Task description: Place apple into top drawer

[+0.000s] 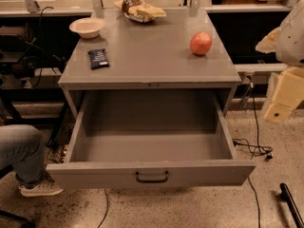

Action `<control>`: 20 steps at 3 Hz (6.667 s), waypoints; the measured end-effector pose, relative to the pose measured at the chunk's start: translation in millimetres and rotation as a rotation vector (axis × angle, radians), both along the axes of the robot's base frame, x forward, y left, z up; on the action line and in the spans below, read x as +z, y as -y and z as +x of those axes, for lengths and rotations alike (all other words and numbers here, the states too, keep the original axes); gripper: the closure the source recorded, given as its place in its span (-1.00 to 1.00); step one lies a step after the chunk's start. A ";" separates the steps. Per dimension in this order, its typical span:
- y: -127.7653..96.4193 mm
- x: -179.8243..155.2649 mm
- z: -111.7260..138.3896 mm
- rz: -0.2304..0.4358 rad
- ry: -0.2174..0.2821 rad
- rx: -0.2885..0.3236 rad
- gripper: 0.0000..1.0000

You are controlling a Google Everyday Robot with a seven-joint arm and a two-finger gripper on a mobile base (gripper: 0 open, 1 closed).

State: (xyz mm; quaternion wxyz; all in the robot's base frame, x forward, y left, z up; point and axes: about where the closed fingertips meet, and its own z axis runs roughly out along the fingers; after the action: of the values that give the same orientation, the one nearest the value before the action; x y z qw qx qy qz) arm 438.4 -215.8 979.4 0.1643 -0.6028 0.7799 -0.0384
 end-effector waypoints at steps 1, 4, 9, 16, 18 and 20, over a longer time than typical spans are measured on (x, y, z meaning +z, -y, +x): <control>0.0 0.0 0.0 0.000 0.000 0.000 -1.00; 28.6 -5.8 139.7 0.375 0.289 -0.262 -1.00; 6.8 -81.7 325.9 0.840 0.425 -0.625 -1.00; -25.1 -115.3 373.8 0.972 0.459 -0.689 0.74; 0.3 -57.6 311.4 1.150 0.450 -0.489 1.00; -21.2 -58.1 295.7 1.146 0.391 -0.404 1.00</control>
Offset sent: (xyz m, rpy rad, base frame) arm 0.0555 -0.0114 -0.0079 0.1157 -0.1691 -0.1665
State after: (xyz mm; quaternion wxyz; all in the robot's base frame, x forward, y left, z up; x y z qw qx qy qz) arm 734.1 -194.5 921.4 0.5895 -0.2423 0.7304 0.2455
